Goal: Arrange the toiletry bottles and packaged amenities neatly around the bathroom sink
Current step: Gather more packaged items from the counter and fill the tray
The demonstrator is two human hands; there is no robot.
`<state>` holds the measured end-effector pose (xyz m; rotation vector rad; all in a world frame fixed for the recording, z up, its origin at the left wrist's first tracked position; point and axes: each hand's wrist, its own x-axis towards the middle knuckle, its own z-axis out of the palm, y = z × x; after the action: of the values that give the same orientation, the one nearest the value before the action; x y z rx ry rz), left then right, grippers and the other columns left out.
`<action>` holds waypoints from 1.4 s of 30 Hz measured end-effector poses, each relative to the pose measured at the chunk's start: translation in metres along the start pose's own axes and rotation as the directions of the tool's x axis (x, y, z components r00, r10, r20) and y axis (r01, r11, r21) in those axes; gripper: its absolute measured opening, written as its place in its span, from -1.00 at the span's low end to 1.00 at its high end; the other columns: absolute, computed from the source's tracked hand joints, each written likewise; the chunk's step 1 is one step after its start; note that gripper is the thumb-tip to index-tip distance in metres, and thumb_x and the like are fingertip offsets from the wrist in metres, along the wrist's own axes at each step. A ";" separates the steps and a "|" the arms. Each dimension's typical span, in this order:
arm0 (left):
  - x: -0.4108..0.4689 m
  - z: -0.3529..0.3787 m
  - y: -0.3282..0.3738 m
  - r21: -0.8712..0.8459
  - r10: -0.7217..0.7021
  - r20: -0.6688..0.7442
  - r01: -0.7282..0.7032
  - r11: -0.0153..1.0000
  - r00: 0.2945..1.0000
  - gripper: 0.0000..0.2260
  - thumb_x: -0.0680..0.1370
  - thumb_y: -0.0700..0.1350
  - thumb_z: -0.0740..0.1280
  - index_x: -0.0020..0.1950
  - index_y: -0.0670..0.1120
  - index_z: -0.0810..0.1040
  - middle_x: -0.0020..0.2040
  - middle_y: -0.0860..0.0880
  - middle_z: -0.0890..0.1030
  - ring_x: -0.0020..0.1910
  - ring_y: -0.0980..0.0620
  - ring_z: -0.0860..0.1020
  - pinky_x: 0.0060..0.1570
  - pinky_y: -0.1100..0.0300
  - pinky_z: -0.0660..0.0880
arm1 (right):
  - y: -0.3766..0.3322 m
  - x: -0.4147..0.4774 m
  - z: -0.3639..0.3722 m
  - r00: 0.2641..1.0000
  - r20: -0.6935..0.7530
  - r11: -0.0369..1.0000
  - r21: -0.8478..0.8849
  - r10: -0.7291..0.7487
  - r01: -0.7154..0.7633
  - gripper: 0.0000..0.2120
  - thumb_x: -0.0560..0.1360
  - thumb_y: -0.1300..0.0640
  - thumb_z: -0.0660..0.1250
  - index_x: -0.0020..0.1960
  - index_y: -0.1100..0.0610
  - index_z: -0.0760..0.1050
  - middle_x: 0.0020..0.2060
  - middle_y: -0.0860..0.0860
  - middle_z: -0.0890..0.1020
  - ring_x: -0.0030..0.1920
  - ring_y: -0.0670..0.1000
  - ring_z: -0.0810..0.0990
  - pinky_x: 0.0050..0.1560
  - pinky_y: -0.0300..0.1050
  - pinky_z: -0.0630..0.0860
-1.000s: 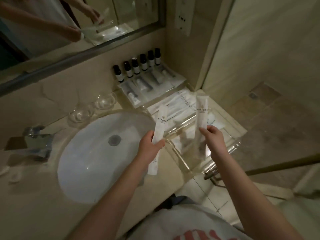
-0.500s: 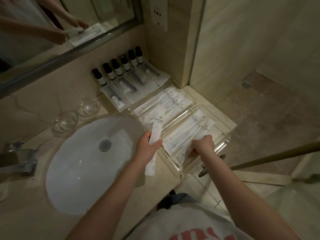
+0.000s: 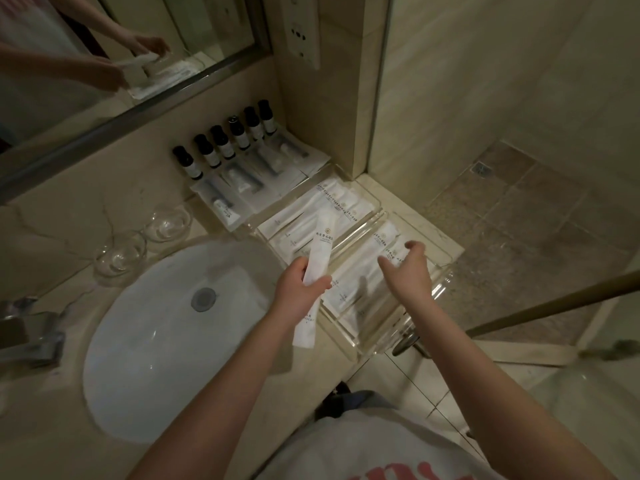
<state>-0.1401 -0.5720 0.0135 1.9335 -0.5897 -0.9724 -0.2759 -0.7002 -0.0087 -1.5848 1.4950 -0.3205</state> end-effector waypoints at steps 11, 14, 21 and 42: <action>0.003 0.038 0.044 0.034 0.127 0.323 -0.146 0.989 0.938 -0.77 0.48 -0.10 0.40 0.12 -0.05 0.51 -0.02 -0.02 0.65 -0.03 0.02 0.62 -0.03 0.09 0.56 | -0.057 0.021 -0.062 0.927 0.277 0.858 0.507 -0.254 0.084 -0.93 0.51 0.23 0.32 -0.07 0.09 0.46 -0.29 -0.03 0.54 -0.37 -0.14 0.53 -0.30 -0.22 0.45; 0.009 0.048 0.029 0.184 0.138 0.235 -0.184 0.966 0.962 -0.82 0.54 -0.06 0.31 0.06 -0.14 0.53 -0.06 -0.04 0.58 -0.04 0.01 0.54 0.00 0.09 0.48 | -0.043 0.032 -0.074 0.976 0.140 0.892 0.443 -0.167 0.089 -0.90 0.51 0.24 0.32 0.00 0.12 0.44 -0.25 -0.01 0.56 -0.31 -0.08 0.55 -0.29 -0.19 0.46; 0.016 0.064 -0.024 0.647 0.113 0.335 -0.316 0.693 0.935 -0.64 0.59 -0.05 0.20 0.39 -0.01 0.39 0.50 -0.02 0.25 0.49 -0.02 0.14 0.45 -0.02 0.14 | 0.021 0.045 -0.073 0.992 -0.108 0.978 0.203 0.066 -0.043 -0.62 0.48 0.17 0.34 0.27 0.17 0.37 0.04 0.11 0.59 -0.08 0.09 0.62 -0.13 0.00 0.61; 0.006 0.075 -0.052 0.790 0.088 0.439 -0.431 0.436 0.894 -0.49 0.59 0.09 0.12 0.52 0.13 0.03 0.57 -0.03 -0.13 0.55 -0.05 -0.19 0.48 -0.08 -0.10 | 0.049 0.050 -0.051 0.715 0.563 0.292 -0.661 -0.415 0.691 -0.74 0.53 -0.06 0.17 0.17 -0.01 0.43 0.20 0.04 0.43 0.33 0.13 0.35 0.21 0.08 0.41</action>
<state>-0.1962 -0.5865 -0.0577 2.4136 -1.8666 -0.8459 -0.3329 -0.7598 -0.0353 -2.8409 0.7493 0.3645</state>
